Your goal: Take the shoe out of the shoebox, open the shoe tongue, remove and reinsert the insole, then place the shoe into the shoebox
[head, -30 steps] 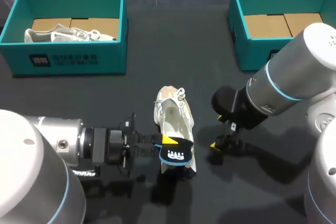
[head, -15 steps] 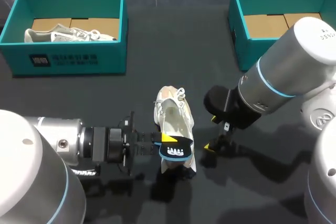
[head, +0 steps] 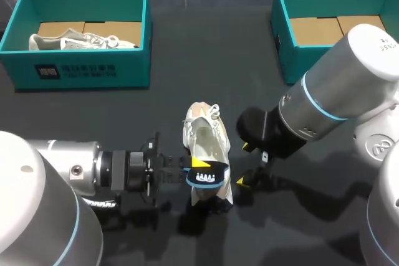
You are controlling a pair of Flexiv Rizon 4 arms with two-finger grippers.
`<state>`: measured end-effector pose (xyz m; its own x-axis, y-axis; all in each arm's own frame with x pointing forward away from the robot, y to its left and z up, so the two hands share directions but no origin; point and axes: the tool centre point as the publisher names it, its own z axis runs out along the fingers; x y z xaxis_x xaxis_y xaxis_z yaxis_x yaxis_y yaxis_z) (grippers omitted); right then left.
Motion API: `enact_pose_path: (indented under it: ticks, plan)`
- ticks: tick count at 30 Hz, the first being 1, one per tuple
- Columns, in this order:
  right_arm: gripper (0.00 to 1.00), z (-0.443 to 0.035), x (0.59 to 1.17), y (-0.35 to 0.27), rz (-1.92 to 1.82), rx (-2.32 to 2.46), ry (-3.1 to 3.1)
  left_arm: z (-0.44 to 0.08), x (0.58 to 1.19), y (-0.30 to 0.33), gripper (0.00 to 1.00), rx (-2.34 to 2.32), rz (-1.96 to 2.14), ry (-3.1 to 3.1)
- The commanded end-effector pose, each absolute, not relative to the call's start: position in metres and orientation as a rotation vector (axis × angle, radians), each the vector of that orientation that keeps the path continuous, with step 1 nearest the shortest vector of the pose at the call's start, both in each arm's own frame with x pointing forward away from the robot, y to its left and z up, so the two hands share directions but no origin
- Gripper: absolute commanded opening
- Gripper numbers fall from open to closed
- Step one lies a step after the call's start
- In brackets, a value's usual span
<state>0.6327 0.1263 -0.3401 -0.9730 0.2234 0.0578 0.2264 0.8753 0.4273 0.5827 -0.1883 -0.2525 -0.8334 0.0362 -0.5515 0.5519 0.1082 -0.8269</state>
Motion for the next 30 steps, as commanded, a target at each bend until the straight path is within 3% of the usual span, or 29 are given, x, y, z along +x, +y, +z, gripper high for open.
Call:
enact_pose_path:
  ticks: [1,30]
  plan:
    - [1.0,-0.339,0.625,0.129,-0.688,-0.344,-3.04,-0.261,0.595,-0.198,0.0,0.59,-1.806,1.999]
    - [1.0,-0.361,0.636,0.136,-0.718,-0.137,-3.051,-0.266,0.593,-0.2,0.0,0.678,-1.937,1.939]
